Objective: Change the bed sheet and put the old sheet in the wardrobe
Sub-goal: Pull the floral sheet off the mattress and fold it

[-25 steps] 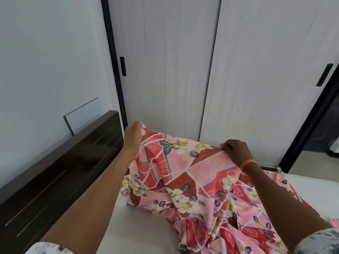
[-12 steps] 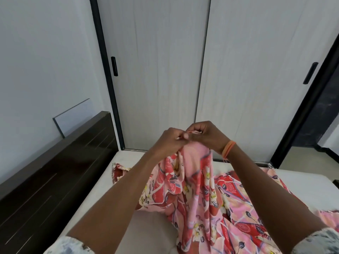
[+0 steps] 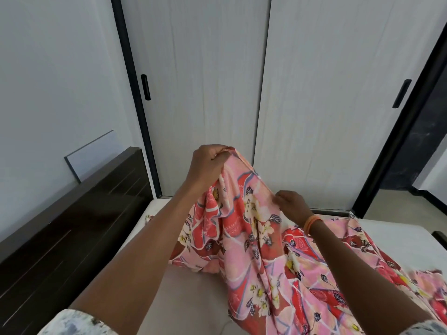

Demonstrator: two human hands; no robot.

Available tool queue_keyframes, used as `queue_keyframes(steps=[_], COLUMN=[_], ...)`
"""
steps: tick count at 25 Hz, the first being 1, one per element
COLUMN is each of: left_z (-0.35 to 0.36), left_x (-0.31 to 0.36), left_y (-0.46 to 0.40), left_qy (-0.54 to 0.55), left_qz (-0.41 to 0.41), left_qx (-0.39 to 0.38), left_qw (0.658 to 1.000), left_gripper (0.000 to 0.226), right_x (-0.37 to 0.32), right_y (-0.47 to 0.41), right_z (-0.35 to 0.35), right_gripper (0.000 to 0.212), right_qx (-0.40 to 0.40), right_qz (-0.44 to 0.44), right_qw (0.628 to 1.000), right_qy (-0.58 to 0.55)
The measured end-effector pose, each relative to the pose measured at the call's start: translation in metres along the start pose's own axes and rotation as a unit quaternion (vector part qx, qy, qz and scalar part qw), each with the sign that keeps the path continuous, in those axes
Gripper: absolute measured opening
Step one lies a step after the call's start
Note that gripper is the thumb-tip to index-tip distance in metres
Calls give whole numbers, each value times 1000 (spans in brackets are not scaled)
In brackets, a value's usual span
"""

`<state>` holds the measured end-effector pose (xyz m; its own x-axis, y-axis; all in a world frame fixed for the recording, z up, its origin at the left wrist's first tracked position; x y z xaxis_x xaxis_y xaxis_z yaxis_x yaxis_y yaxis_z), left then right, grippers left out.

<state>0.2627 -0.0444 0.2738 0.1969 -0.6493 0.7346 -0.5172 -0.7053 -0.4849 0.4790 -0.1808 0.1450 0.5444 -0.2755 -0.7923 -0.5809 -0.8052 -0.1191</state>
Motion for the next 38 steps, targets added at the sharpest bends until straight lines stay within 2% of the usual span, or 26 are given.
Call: queue_keyframes(steps=[1, 3, 5, 7, 8, 9, 10, 12, 13, 17, 21, 23, 25, 27, 29, 34, 38], left_z=[-1, -2, 1, 18, 29, 40, 49, 54, 51, 30, 4, -3, -4, 1, 4, 1, -13], left_x=[-3, -14, -22, -19, -10, -1, 6, 14, 17, 13, -3, -4, 6, 13, 19, 21, 8], left_y=[-2, -8, -3, 12, 19, 25, 27, 24, 21, 7, -7, -11, -9, -10, -12, -11, -9], left_qy=[-25, -149, -246, -222, -182, -141, -109, -114, -122, -153, -145, -117, -108, -100, -99, -97, -104], left_qz=[-7, -27, -40, -21, -7, 14, 33, 66, 76, 71, 15, 1, 13, 32, 42, 41, -10], left_qx=[3, 2, -63, -168, -192, -202, -202, -176, -155, -57, 56, 87, 88, 73, 59, 65, 106], left_qw=[1000, 988, 966, 960, 964, 969, 973, 976, 977, 984, 988, 989, 990, 992, 993, 992, 989], left_gripper=[23, 29, 12, 64, 77, 77, 64, 12, 8, 24, 24, 23, 23, 24, 25, 24, 25], right_x=[3, 2, -17, -57, -80, -99, -114, -126, -123, -67, -3, 19, 30, 23, 8, -6, 7], right_y=[2, 2, 1, 5, 10, 14, 17, 18, 18, 17, 29, 35, 40, 44, 41, 26, 36], right_z=[7, 10, 2, -5, -7, -7, -8, -15, -21, -34, -29, -24, -15, -3, 9, 22, 22], right_gripper=[30, 28, 27, 22, 22, 21, 19, 18, 21, 25, 26, 32, 34, 24, 25, 28, 19], right_qx=[-10, 20, 64, 47, 17, -13, -30, -19, -5, 16, 43, 45, 28, 1, -8, -15, 18], right_qz=[28, 38, -34, -137, -187, -222, -242, -251, -249, -174, -116, -81, -58, -47, -63, -91, -93], right_qw=[994, 975, 978, 981, 977, 971, 967, 964, 965, 984, 992, 995, 998, 997, 993, 994, 994], right_qy=[-105, -217, -197, -126, -101, -84, -77, -86, -86, -46, 0, 20, 20, -60, -95, -58, -52])
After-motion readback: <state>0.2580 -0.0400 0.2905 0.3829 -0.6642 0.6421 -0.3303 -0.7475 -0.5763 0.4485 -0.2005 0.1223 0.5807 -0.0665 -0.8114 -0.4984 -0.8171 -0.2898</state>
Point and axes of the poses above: each hand's wrist, its own y-axis away from the middle knuckle, its own z-axis out of the palm, x = y × z, the point moved 4 cm from there along -y, towards the middle knuckle, and after that the axes turned 8 degrees about -y, right-handed, at the moved point
